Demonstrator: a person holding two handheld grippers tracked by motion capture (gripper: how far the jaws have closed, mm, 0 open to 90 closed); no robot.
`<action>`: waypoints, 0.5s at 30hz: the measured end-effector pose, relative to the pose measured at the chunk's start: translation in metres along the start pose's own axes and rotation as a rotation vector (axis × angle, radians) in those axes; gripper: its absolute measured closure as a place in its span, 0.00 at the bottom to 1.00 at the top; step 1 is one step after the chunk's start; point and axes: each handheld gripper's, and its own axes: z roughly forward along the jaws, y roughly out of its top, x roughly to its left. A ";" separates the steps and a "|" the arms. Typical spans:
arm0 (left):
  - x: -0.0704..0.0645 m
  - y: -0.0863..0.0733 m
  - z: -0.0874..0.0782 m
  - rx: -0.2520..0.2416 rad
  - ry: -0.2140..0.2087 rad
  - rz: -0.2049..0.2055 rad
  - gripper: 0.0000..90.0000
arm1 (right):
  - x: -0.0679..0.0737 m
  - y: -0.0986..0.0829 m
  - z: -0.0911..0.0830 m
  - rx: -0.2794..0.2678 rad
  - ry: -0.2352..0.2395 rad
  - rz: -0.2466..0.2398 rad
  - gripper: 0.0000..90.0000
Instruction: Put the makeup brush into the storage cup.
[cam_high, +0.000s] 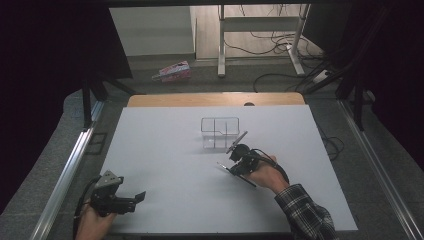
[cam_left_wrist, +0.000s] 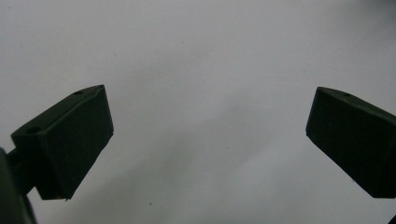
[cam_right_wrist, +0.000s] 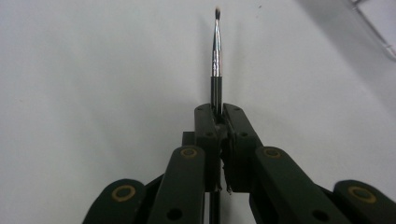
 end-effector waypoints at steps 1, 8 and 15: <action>0.001 0.000 0.000 -0.005 -0.001 0.000 0.01 | 0.000 -0.001 -0.002 -0.011 0.000 0.005 0.95; 0.004 0.000 -0.002 -0.037 -0.016 -0.010 0.02 | -0.002 -0.013 -0.018 -0.090 0.001 0.032 0.95; 0.004 0.001 -0.002 -0.042 -0.061 -0.037 0.03 | -0.001 -0.023 -0.028 -0.177 0.017 0.063 0.95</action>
